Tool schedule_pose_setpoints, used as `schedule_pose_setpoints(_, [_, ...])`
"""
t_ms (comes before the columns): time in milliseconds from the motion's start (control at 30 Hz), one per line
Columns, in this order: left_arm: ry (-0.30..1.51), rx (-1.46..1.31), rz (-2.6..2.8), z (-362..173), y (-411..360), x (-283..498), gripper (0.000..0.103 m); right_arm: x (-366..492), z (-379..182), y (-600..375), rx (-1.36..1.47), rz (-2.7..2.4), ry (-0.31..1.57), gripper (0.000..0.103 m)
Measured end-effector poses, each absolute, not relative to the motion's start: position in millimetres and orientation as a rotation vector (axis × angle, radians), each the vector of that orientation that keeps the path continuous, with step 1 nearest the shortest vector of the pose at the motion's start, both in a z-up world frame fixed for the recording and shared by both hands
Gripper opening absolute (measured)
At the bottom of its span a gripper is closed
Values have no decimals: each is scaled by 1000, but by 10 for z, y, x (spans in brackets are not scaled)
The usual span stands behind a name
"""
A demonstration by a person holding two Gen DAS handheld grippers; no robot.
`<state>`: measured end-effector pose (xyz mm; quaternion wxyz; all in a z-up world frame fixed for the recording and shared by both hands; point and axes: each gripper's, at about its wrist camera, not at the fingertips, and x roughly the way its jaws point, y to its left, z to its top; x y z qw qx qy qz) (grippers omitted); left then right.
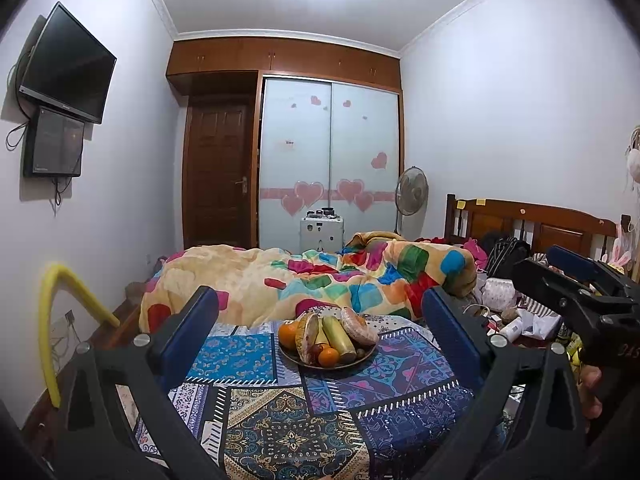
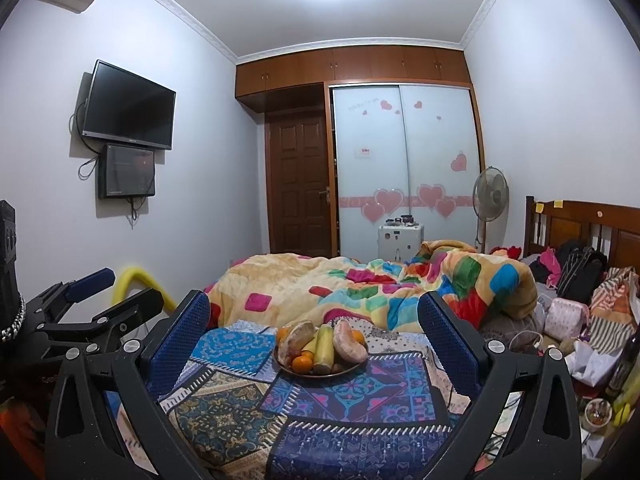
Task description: Organize fruits
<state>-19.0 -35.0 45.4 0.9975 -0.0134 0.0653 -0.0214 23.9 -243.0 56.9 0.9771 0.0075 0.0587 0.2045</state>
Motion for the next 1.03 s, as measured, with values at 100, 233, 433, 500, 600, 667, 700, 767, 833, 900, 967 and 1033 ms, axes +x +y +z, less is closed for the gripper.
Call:
schedule_pose_setpoints(100, [135, -29, -42, 444, -345, -171, 103, 250, 570, -2429, 17, 412, 121, 103])
schedule_pose_setpoints(233, [142, -26, -38, 437, -349, -156, 103, 250, 569, -2433, 18, 410, 122, 103])
schedule_pose_setpoints(433, [142, -25, -32, 435, -347, -141, 103, 252, 563, -2433, 18, 410, 122, 103])
schedule_pose_setpoints(500, [142, -25, -30, 437, -340, -137, 103, 253, 564, -2432, 17, 413, 124, 103])
schedule_pose_setpoints(600, [157, -30, -47, 431, -325, -124, 103, 259, 558, -2427, 17, 414, 126, 103])
schedule_pose_setpoints(667, [158, -29, -46, 429, -335, -135, 103, 261, 558, -2424, 18, 414, 127, 103])
schedule_pose_setpoints(700, [157, -29, -45, 430, -333, -135, 103, 259, 558, -2425, 19, 415, 128, 103])
schedule_pose_setpoints(767, [159, -33, -47, 428, -327, -128, 103, 267, 554, -2414, 19, 416, 130, 103])
schedule_pose_setpoints(833, [164, -40, -51, 424, -316, -124, 103, 265, 550, -2410, 19, 417, 132, 103])
schedule_pose_setpoints(900, [166, -38, -53, 418, -312, -121, 103, 278, 544, -2402, 19, 417, 135, 103])
schedule_pose_setpoints(967, [165, -33, -50, 412, -316, -129, 103, 288, 534, -2395, 19, 417, 140, 103])
schedule_pose_setpoints(1033, [168, -33, -51, 412, -321, -122, 103, 293, 527, -2389, 19, 416, 144, 103])
